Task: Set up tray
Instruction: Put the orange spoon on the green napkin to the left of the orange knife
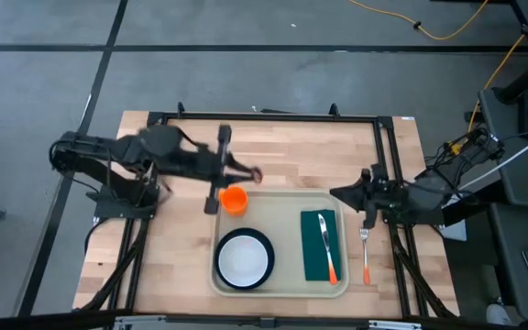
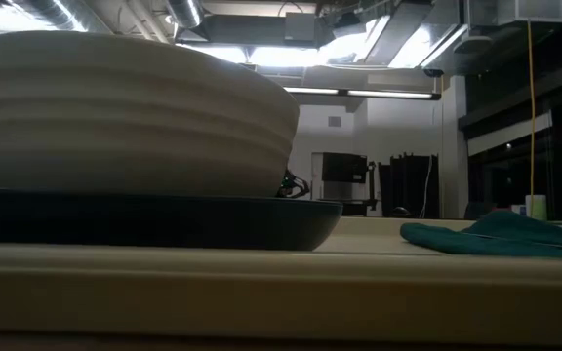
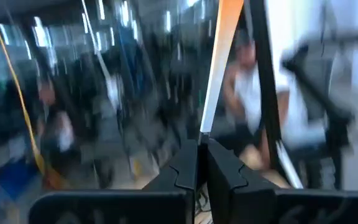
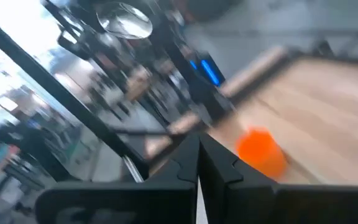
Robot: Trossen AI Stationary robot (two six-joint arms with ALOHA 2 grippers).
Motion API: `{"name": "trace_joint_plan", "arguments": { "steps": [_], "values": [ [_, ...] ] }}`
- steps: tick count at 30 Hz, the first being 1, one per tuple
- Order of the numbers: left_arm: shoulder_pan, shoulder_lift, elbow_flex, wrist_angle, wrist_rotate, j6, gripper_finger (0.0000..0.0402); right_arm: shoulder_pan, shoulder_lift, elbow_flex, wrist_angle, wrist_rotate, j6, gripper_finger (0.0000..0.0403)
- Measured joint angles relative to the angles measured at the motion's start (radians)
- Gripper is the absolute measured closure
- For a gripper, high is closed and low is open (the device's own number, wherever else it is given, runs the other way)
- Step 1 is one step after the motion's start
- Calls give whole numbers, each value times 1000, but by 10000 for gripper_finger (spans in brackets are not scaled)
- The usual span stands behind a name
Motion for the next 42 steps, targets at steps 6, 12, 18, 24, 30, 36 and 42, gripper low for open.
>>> {"name": "trace_joint_plan", "arguments": {
  "steps": [6, 12, 18, 24, 30, 36, 42],
  "values": [
    [70, 19, 0, 276, 259, 57, 397, -54, 0, 0, 342, -38, -224, 380],
    [121, 83, -2, 476, 421, 62, 397, -130, 0, 0, 549, -187, -279, 305],
    [180, 126, -1, 634, 510, 96, 397, -205, 0, 0, 634, -223, -220, 244],
    [220, 172, 0, 671, 628, 79, 397, -277, 22, 0, 642, -293, -61, 236],
    [239, 207, 0, 672, 666, 68, 397, -323, 74, 0, 643, -319, 27, 239],
    [244, 224, -1, 650, 645, 87, 397, -352, 143, 0, 645, -380, 154, 240],
    [252, 224, -1, 593, 636, 104, 397, -352, 200, 0, 651, -394, 242, 240]
  ]
}}
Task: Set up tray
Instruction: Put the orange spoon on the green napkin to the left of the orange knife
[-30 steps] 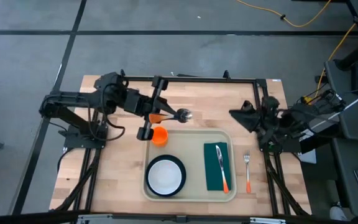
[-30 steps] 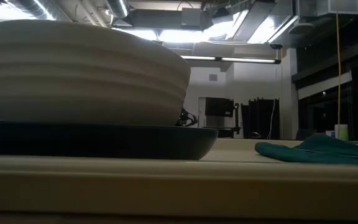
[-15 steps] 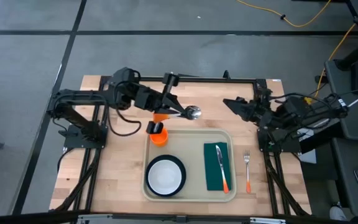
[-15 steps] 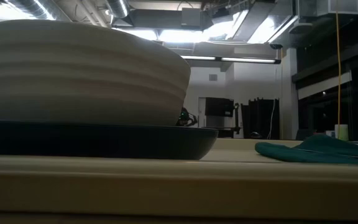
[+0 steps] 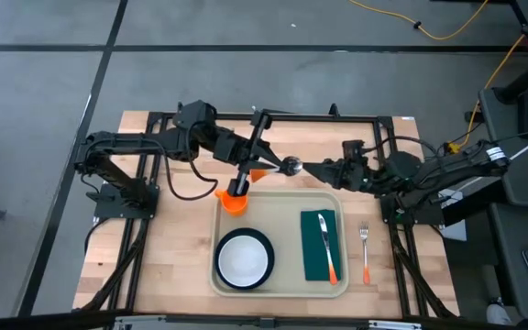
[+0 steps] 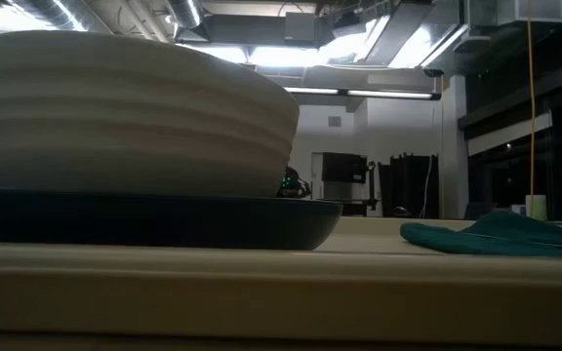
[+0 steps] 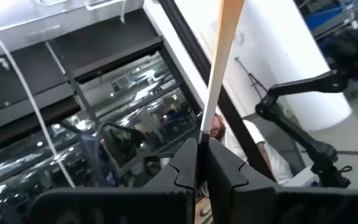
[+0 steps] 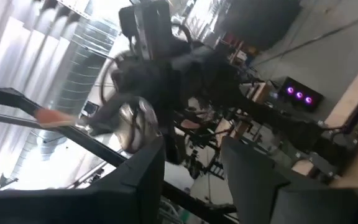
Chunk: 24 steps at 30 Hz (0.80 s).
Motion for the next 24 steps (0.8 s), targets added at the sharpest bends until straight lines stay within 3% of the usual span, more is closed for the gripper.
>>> {"name": "trace_joint_plan", "arguments": {
  "steps": [5, 24],
  "values": [
    [5, 0, 0, -68, -45, 16, 397, 0, 23, 0, 50, -4, 2, 240],
    [5, -1, 0, -72, -44, 0, 397, 0, 24, 0, 106, -5, -45, 240]
  ]
}}
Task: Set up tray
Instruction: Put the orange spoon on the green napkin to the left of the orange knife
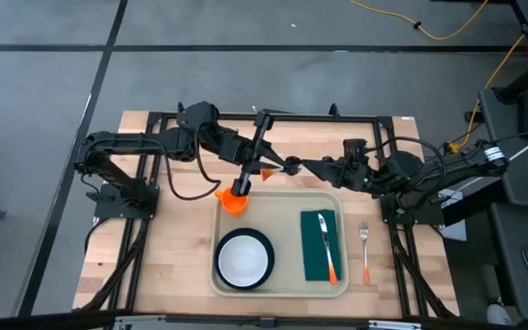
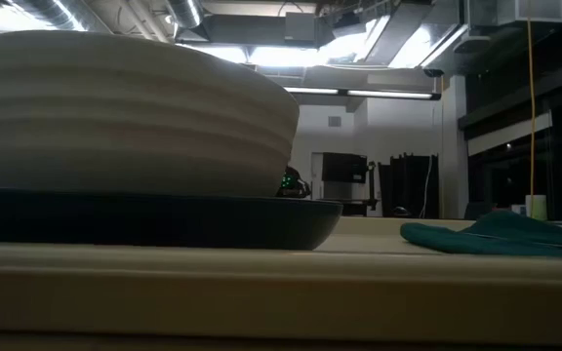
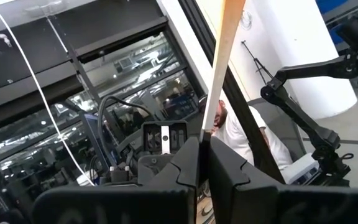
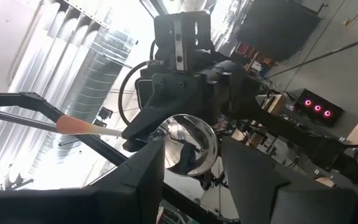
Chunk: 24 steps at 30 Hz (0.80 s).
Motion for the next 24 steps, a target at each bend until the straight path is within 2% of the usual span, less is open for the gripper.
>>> {"name": "trace_joint_plan", "arguments": {
  "steps": [13, 24],
  "values": [
    [0, 49, 0, 73, 51, -57, 397, 0, 79, 0, 78, -52, 47, 240],
    [0, 48, 0, 69, 67, -103, 397, 0, 80, 0, 101, -71, 24, 240]
  ]
}}
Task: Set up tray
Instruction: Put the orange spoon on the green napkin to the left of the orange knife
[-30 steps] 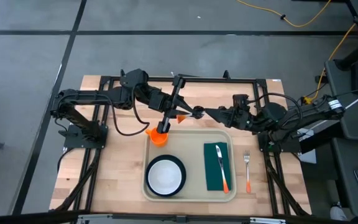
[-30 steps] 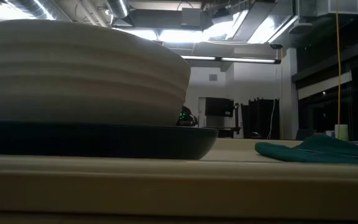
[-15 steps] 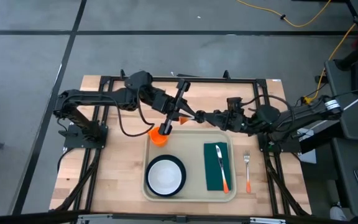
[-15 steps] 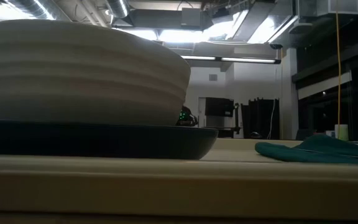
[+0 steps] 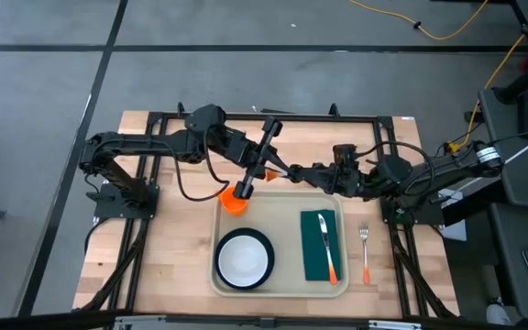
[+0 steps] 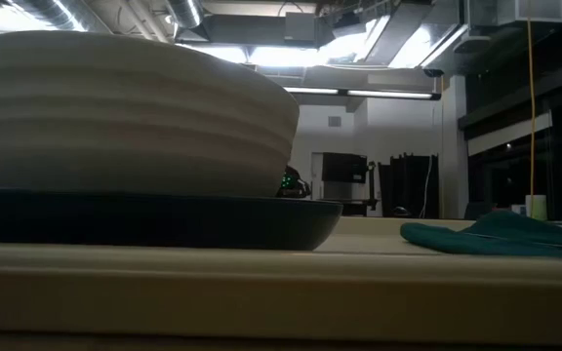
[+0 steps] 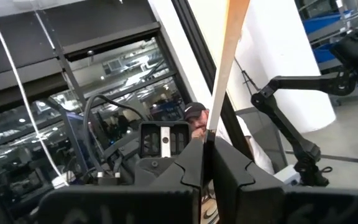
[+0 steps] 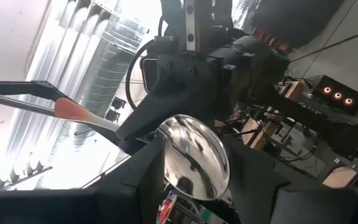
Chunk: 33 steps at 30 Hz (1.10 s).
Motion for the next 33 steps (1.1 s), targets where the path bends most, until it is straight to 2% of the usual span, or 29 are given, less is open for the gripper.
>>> {"name": "trace_joint_plan", "arguments": {
  "steps": [12, 33],
  "values": [
    [41, -49, 0, -41, 37, -30, 398, 1, 0, 0, 6, -30, -7, 240],
    [22, -49, 0, -27, 54, -80, 398, 0, 0, 0, 12, -31, -26, 240]
  ]
}}
